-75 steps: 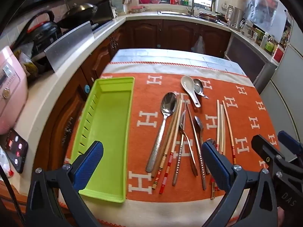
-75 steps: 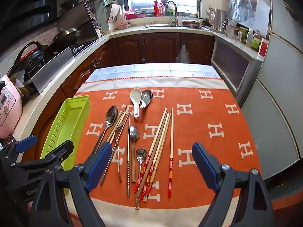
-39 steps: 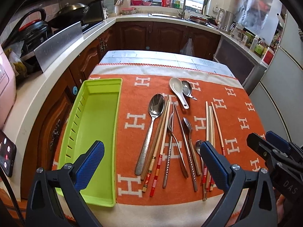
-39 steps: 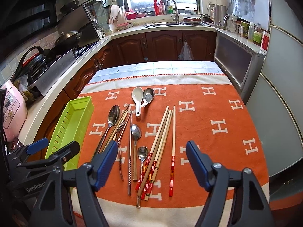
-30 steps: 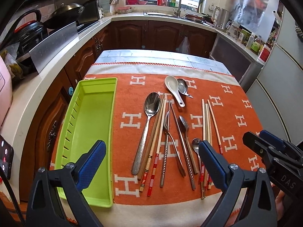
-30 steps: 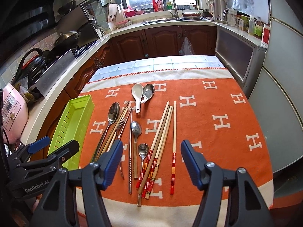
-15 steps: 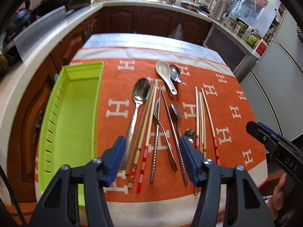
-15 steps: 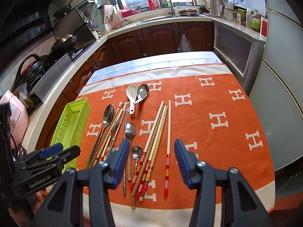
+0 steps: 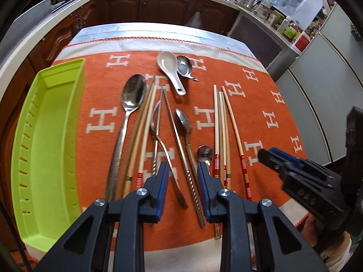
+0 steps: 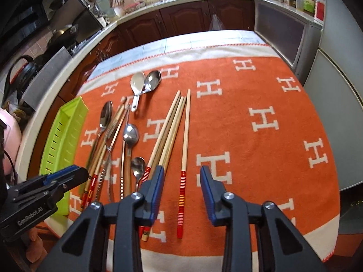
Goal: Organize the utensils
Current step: 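Close left tool on a wooden chopstick while right tool grasps a red-striped chopstick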
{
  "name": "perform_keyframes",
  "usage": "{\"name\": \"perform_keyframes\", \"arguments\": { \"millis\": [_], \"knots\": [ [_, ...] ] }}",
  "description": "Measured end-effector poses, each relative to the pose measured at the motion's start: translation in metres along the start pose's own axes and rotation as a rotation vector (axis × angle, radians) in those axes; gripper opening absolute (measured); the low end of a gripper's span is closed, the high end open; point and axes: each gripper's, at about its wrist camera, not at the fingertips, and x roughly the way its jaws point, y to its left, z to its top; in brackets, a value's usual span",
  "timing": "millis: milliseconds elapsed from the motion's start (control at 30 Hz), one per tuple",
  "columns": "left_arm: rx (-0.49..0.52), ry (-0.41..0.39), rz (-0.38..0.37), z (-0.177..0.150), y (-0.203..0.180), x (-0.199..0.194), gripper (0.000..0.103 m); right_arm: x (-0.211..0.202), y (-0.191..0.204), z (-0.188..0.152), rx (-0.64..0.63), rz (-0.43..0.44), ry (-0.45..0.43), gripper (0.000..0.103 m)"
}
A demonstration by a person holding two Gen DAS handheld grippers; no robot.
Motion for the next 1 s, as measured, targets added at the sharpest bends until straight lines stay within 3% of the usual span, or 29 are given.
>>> {"name": "perform_keyframes", "arguments": {
  "millis": [267, 433, 667, 833, 1000],
  "knots": [
    [0.021, 0.040, -0.021, 0.003, -0.006, 0.015, 0.024, 0.043, 0.002, -0.002, -0.048, -0.022, 0.083, 0.018],
    [0.056, 0.062, -0.058, 0.005, -0.017, 0.024, 0.024, 0.048, 0.009, -0.008, -0.129, -0.077, 0.033, 0.009],
    [0.100, 0.119, -0.113, 0.009, -0.037, 0.042, 0.018, 0.043, -0.013, -0.006, -0.026, -0.003, 0.031, 0.005],
    [0.119, 0.154, -0.113, 0.010, -0.046, 0.058, 0.010, 0.031, -0.022, -0.006, 0.007, 0.019, 0.007, 0.005],
    [0.127, 0.184, -0.096, 0.012, -0.053, 0.074, 0.008, 0.027, -0.025, -0.005, 0.014, 0.046, -0.004, 0.005]
  ]
}}
